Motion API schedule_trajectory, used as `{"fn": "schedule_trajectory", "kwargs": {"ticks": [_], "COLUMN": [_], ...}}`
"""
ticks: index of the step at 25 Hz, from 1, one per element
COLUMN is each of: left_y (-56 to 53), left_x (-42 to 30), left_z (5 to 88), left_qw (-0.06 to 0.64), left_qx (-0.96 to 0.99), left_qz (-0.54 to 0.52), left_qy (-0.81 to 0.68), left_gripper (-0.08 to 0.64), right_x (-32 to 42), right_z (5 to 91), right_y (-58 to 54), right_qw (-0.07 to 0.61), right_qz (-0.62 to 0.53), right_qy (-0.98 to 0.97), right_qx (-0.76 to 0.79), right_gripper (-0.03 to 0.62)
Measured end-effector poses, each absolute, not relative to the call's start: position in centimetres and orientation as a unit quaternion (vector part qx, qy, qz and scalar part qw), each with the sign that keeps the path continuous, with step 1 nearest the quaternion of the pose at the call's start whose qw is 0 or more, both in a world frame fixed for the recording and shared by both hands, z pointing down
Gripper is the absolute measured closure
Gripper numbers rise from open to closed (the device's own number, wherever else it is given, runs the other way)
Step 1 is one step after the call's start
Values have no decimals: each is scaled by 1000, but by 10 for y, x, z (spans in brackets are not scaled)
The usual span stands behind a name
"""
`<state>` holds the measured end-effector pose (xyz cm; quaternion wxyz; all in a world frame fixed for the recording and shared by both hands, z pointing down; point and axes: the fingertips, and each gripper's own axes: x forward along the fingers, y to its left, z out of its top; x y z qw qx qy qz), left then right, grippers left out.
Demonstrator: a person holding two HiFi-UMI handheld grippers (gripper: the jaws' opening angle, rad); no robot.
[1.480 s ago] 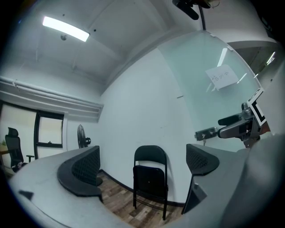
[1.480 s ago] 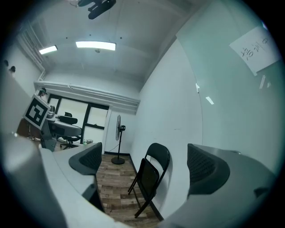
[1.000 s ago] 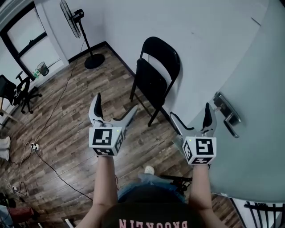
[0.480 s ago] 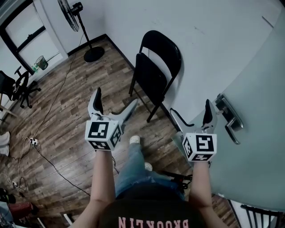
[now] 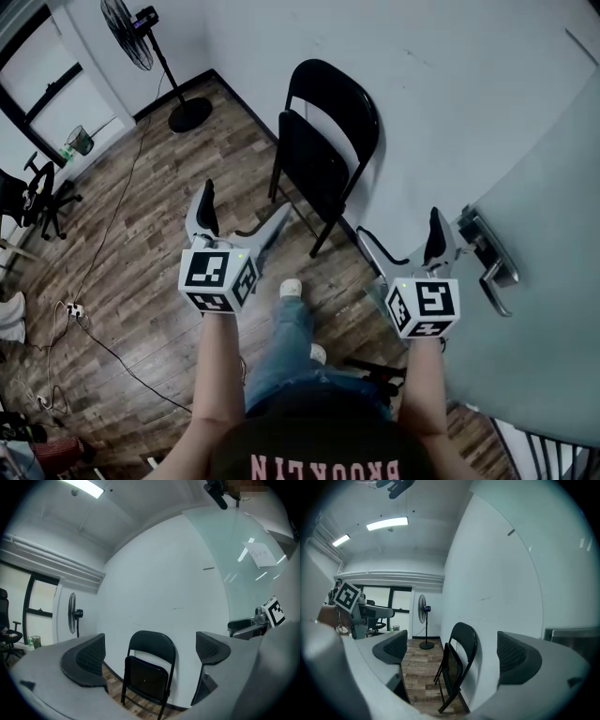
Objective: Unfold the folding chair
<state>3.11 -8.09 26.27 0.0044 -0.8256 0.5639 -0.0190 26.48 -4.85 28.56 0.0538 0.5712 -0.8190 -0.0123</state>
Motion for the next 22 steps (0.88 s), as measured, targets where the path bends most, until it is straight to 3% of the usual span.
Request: {"fn": "schedule_trajectory", "kwargs": {"ticks": [13, 22], "left_y": [-232, -360], "left_x": [24, 23], "left_z": [277, 301], "left_qw": [-22, -49], "left_qx": [-845, -867], "left_qz": [-18, -50], "left_qy": [535, 493], "left_gripper": [-11, -11], "right_x": [256, 246], "right_z": [294, 324], "right_y": [-174, -293], "right_qw": [28, 70], "right_qz": [28, 62], "right_qy": [-810, -786], "right_qx": [585, 612], "right_gripper": [18, 18]}}
